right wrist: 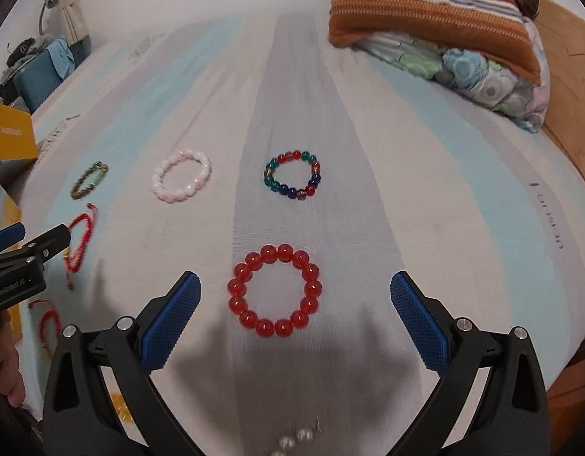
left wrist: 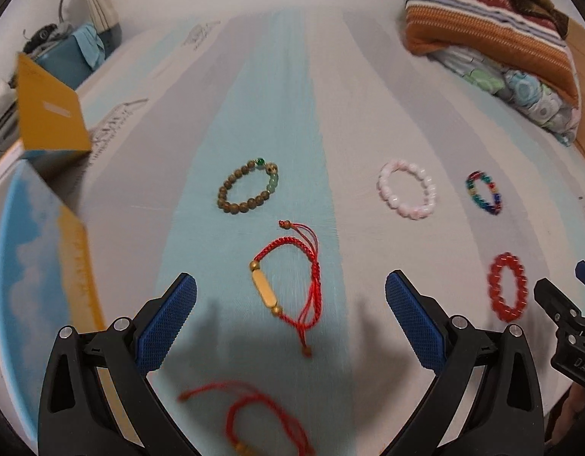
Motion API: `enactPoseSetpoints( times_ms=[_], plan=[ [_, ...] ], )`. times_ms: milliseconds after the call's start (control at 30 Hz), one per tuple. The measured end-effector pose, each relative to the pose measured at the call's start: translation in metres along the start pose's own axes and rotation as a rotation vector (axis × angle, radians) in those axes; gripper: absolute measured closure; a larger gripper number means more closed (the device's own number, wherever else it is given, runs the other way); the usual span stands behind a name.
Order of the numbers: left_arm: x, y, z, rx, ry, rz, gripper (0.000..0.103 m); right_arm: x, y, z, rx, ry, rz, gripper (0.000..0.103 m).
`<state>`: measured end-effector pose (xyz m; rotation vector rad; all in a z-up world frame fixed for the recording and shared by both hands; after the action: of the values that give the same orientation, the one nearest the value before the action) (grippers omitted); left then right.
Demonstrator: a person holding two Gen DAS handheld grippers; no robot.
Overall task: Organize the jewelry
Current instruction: 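Grasp the red cord bracelet with the left tool while the right tool grasps the red bead bracelet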
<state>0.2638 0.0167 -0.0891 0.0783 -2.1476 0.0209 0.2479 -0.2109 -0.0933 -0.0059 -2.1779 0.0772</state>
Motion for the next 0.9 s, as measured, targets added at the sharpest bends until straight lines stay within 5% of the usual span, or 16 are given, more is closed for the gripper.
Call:
enactPoseSetpoints(
  times_ms=[300, 567, 733, 900],
  plan=[
    [-0.049, -0.002, -0.004, -0.001, 0.07, 0.004, 0.006, -0.051, 0.002, 0.005, 0.002, 0.093, -0.027, 0.008],
    [-0.063, 0.004, 0.0, 0.03, 0.089, 0.019, 0.008, -0.064, 0.006, 0.011, -0.004, 0.144, -0.089, 0.026],
    [-0.057, 0.004, 0.004, 0.028, 0.092, 0.015, 0.019, -0.063, 0.008, 0.013, 0.0, 0.149, -0.108, 0.044],
    [-0.05, 0.001, 0.007, 0.01, 0.094, 0.026, 0.043, -0.06, 0.005, 0.013, -0.012, 0.147, -0.122, 0.064]
  ],
)
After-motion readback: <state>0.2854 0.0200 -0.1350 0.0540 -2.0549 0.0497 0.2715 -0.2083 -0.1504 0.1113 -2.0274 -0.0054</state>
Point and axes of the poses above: each gripper's, at about its wrist camera, not at the fingertips, and x roughly against the way its jaws point, y to its left, z to its underside, the point moved 6 cm from there along -x, roughly the way its jaws point, and after that the axes turned 1 degree about x, right-handed, at the moved point
